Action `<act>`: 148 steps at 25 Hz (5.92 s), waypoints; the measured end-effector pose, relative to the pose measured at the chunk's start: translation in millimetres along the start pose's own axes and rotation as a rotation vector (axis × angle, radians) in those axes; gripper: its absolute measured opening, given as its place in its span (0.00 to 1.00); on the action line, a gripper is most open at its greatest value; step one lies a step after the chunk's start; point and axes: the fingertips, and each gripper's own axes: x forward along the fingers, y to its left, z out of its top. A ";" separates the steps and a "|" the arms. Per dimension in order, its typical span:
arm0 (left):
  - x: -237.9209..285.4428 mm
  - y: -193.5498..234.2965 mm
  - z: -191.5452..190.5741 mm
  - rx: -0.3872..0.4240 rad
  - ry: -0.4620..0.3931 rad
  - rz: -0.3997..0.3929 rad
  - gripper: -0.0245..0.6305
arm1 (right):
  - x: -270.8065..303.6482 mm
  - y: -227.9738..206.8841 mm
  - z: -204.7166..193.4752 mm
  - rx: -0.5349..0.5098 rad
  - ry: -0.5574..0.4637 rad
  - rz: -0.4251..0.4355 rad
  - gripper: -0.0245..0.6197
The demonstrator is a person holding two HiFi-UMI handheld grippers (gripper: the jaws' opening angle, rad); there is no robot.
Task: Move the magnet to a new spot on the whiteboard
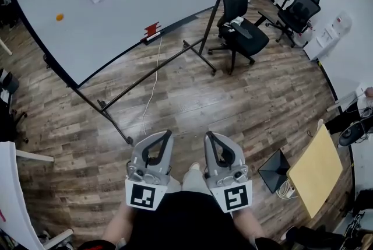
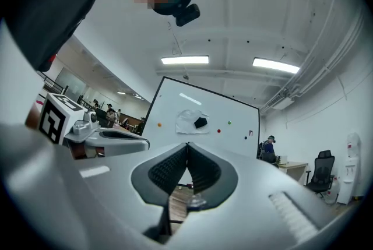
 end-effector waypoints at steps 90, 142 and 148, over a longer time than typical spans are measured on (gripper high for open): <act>420.0 141.6 -120.8 0.074 0.039 0.144 0.04 | 287.4 -336.1 -143.1 0.039 -0.013 0.089 0.04; 533.4 356.5 -166.4 0.147 0.030 0.324 0.04 | 597.6 -358.2 -144.2 0.013 -0.169 0.314 0.04; 540.1 366.8 -152.0 0.204 0.027 0.393 0.04 | 626.8 -375.1 -121.7 -0.027 -0.237 0.346 0.04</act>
